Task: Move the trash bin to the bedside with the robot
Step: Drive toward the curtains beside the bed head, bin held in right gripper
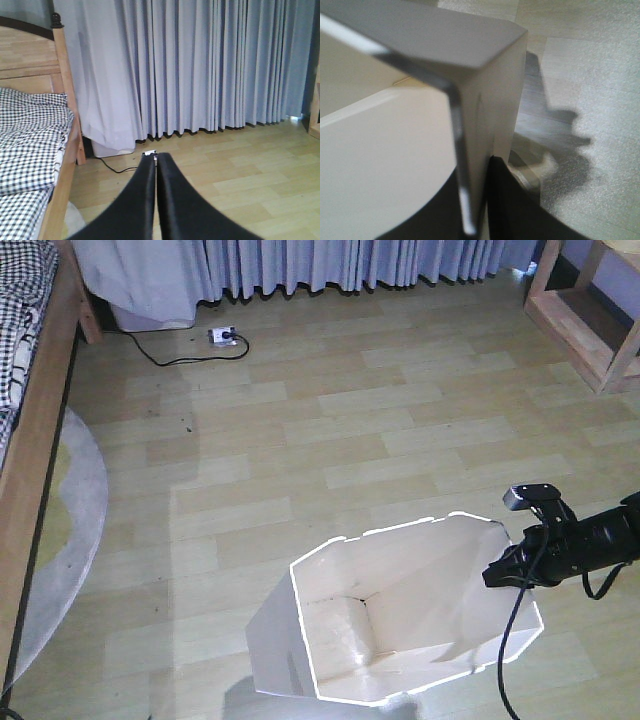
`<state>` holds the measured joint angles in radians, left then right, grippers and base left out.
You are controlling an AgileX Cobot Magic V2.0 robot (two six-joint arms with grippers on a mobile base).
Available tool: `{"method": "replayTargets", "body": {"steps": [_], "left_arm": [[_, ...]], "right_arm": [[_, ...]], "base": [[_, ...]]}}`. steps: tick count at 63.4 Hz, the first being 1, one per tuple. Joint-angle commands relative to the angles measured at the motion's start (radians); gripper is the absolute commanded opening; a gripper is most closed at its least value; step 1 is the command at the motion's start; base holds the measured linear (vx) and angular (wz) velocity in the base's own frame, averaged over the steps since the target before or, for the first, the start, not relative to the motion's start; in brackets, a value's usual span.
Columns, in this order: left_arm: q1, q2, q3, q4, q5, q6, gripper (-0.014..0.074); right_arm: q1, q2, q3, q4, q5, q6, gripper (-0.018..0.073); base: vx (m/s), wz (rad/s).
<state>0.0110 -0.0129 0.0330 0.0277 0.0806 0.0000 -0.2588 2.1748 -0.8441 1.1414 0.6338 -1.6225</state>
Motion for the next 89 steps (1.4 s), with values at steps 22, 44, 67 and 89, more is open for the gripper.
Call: {"method": "replayTargets", "body": {"steps": [22,44,67,89], "left_arm": [[-0.006,-0.014,0.012,-0.009,-0.075,-0.014,-0.0006],[-0.006,-0.014,0.012,-0.009,-0.075,-0.014,-0.0006],[-0.006,-0.014,0.012,-0.009,-0.075,-0.014,-0.0006],[-0.006,-0.014,0.012,-0.009,-0.075,-0.014,-0.0006]], "right_arm": [[-0.001,-0.067,-0.010,0.079,0.223,0.014,-0.0005],[-0.001,-0.067,-0.010,0.079,0.223,0.014,-0.0005],[-0.001,-0.067,-0.010,0.079,0.223,0.014,-0.0005],[-0.001,-0.067,-0.010,0.079,0.223,0.014,-0.0005]], "base": [[0.17,-0.03],[0.19,0.17],[0.19,0.23],[0.16,0.12]]}}
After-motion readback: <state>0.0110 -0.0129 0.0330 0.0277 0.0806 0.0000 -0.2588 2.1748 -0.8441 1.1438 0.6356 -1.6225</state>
